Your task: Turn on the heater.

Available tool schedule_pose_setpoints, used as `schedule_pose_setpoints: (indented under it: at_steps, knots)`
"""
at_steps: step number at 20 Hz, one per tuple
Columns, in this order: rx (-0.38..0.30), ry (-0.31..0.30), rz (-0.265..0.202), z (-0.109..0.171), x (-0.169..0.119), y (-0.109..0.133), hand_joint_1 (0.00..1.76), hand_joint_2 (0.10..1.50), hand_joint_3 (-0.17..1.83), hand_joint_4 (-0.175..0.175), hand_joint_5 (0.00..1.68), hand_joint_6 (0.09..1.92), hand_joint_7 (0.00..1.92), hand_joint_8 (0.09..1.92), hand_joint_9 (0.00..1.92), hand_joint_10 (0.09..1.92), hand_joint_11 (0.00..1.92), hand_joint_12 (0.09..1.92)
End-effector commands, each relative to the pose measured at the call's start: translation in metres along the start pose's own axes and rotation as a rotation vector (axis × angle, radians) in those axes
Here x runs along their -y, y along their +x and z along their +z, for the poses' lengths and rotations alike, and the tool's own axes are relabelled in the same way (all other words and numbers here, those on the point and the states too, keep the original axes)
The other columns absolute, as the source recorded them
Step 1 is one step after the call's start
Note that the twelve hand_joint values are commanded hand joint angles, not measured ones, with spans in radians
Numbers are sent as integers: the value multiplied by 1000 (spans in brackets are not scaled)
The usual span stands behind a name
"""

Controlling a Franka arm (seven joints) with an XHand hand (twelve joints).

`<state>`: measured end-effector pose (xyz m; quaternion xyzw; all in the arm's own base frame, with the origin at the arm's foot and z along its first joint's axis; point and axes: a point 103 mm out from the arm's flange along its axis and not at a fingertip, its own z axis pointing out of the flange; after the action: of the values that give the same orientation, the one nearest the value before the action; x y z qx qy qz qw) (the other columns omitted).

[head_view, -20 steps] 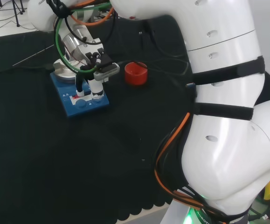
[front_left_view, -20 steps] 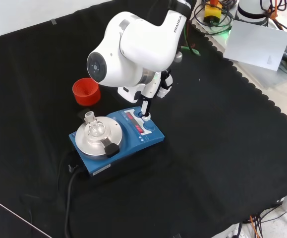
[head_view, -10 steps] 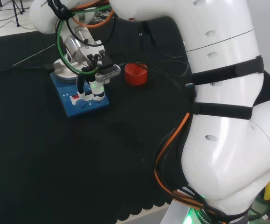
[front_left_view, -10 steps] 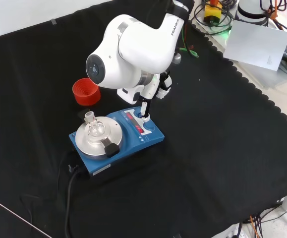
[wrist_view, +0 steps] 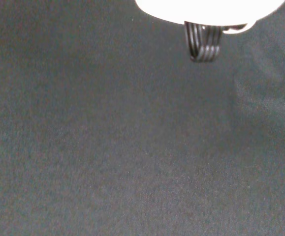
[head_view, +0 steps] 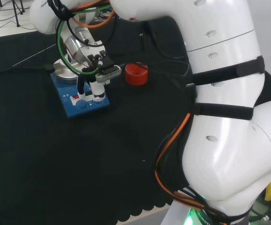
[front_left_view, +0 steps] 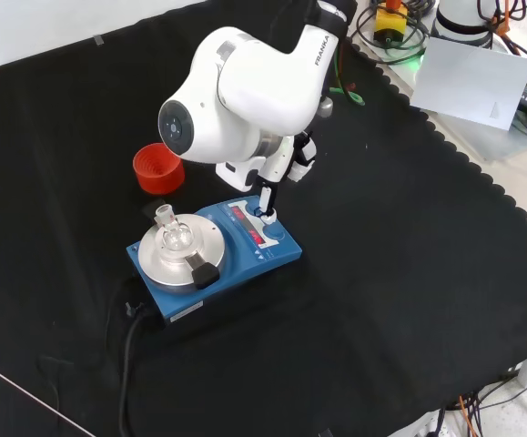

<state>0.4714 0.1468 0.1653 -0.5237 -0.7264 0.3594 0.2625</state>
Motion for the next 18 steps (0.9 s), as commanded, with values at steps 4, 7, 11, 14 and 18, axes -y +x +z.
schedule_pose_setpoints:
  at_steps: [4, 7, 11, 14, 18]
  knots:
    - [3, 8, -3, 4, -2, 2, 1503, 618, 1149, -22, 322, 443, 1840, 1801, 1920, 1803, 1920, 1720]
    - [5, 10, -5, 5, -3, 3, 1503, 618, 1149, -22, 322, 444, 1840, 1801, 1920, 1803, 1920, 1720]
    - [9, 14, -8, 6, -4, 4, 1503, 618, 1150, -22, 322, 445, 1840, 1801, 1920, 1802, 1920, 1720]
    - [11, 15, -7, 7, -6, 5, 1502, 618, 1150, -22, 322, 446, 1840, 1800, 1920, 1802, 1920, 1719]
    - [6, 10, 0, 8, -7, 8, 1502, 618, 1151, -22, 324, 447, 1840, 1800, 1920, 1802, 1920, 1719]
